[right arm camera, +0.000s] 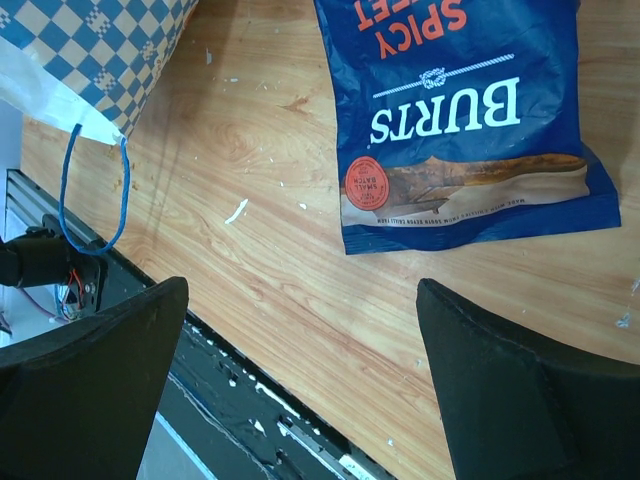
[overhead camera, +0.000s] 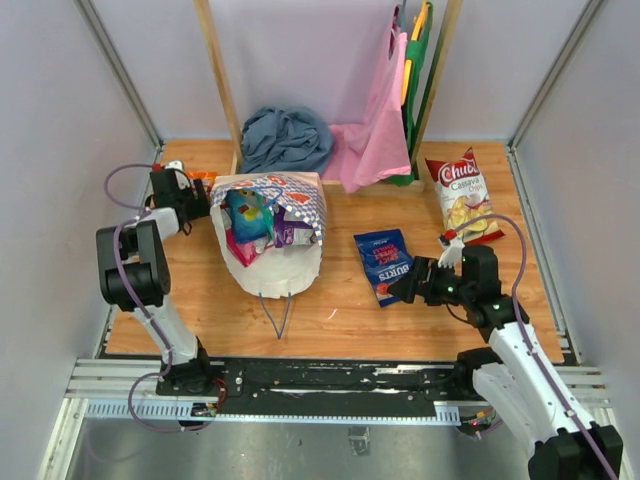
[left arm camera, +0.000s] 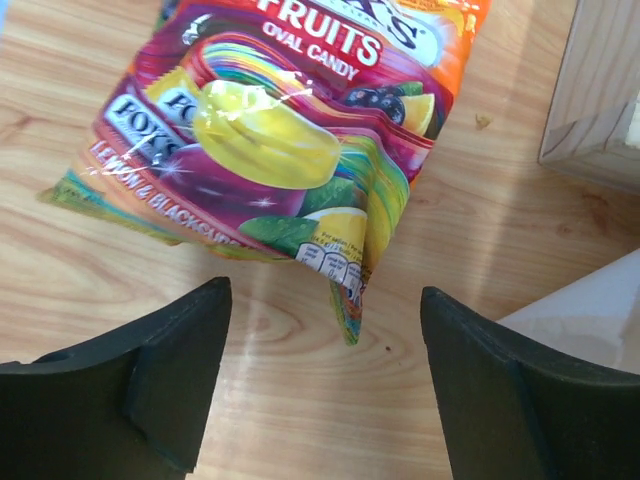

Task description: Take the snacks out of the paper bag

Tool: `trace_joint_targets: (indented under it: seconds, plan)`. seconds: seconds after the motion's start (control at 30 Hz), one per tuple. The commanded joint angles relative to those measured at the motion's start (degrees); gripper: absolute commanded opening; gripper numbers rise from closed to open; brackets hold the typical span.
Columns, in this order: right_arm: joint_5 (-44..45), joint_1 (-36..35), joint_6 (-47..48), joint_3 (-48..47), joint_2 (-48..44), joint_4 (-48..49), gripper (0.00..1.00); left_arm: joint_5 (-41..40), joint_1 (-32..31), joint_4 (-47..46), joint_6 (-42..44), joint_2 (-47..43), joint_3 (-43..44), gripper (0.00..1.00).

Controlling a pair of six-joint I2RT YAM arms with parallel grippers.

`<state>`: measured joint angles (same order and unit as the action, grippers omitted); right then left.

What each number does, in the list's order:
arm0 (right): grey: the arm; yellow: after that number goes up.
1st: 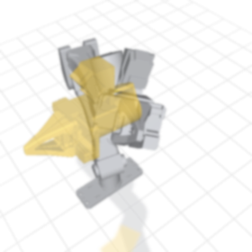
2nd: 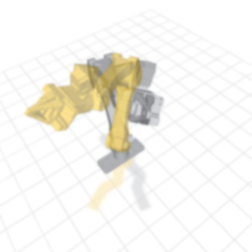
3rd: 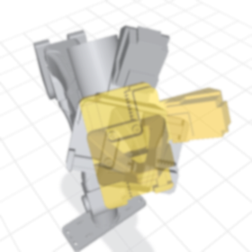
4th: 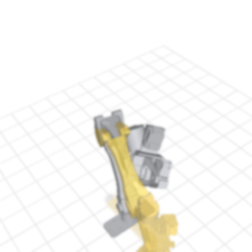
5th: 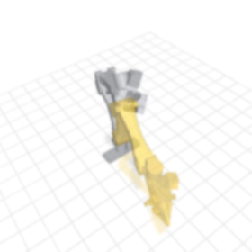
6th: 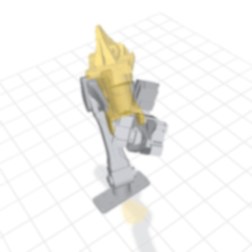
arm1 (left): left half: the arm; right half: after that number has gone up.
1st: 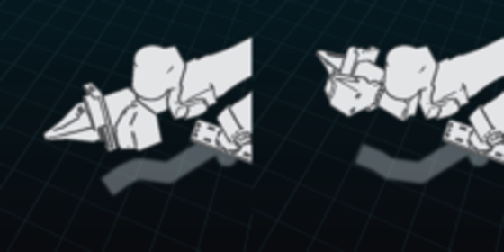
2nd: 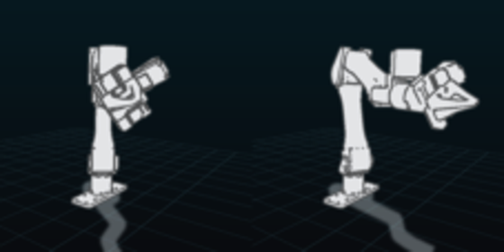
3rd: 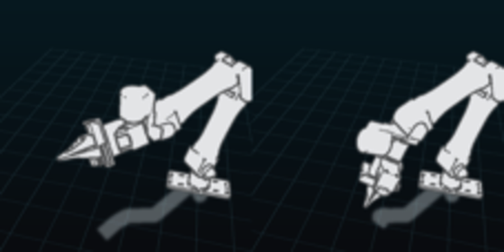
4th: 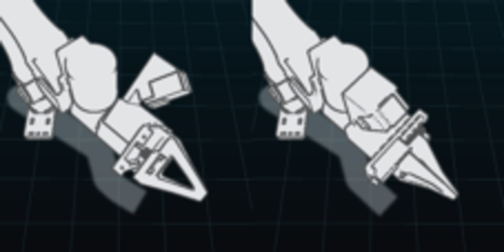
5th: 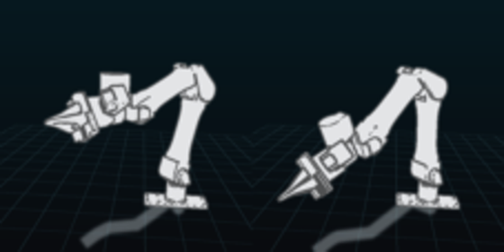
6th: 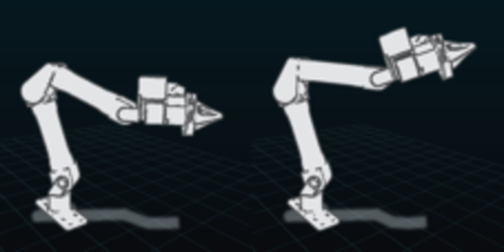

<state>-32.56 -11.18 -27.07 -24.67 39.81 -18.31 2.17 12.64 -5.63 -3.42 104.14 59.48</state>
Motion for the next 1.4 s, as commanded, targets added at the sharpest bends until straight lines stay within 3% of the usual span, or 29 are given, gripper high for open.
trace_joint_targets:
  seconds: [0.0,0.13,0.3,0.4,0.63,0.73,0.83,0.97,1.1,1.27,1.37]
  plan:
    - [-0.9,0.6,-0.4,1.4,-1.1,0.5,0.99,-2.7,0.3,2.6,-0.8,-6.1,3.2,0.83]
    - [0.1,0.6,-0.3,1.1,-1.1,0.5,0.99,-2.5,0.3,8.8,-2.6,-10.2,6.5,0.99]
    - [1.6,0.5,-0.3,0.0,-0.7,0.0,0.99,3.0,0.3,19.6,-5.3,-14.1,10.1,1.0]
    - [1.7,0.5,-0.3,-0.7,-0.1,0.0,0.99,7.1,0.3,20.3,-6.5,-18.6,8.2,1.0]
    - [1.8,0.2,1.0,-0.7,1.8,0.6,0.99,7.0,0.2,24.3,-7.4,-28.9,6.3,1.0]
    - [3.1,-0.2,0.7,-1.0,1.7,0.5,0.99,10.6,0.3,22.3,-11.1,-35.3,1.7,1.0]
    - [9.0,-2.6,0.8,-2.9,-1.7,-2.2,0.99,9.2,0.2,20.7,-14.5,-42.7,-3.9,1.0]
    - [24.1,-12.6,1.8,-6.8,-9.4,-4.6,0.99,9.4,0.1,20.6,-16.9,-53.5,-11.4,1.0]
    - [38.6,-28.5,3.7,-10.2,-9.6,-3.4,0.99,10.7,0.1,20.5,-18.7,-63.9,-17.1,1.0]
    - [66.7,-56.4,9.7,-16.4,2.6,0.7,0.99,15.8,0.1,22.1,-17.6,-70.1,-21.8,1.0]
    - [75.1,-67.4,16.3,-22.1,14.3,5.7,0.99,17.2,0.0,24.0,-15.7,-70.9,-22.8,1.0]
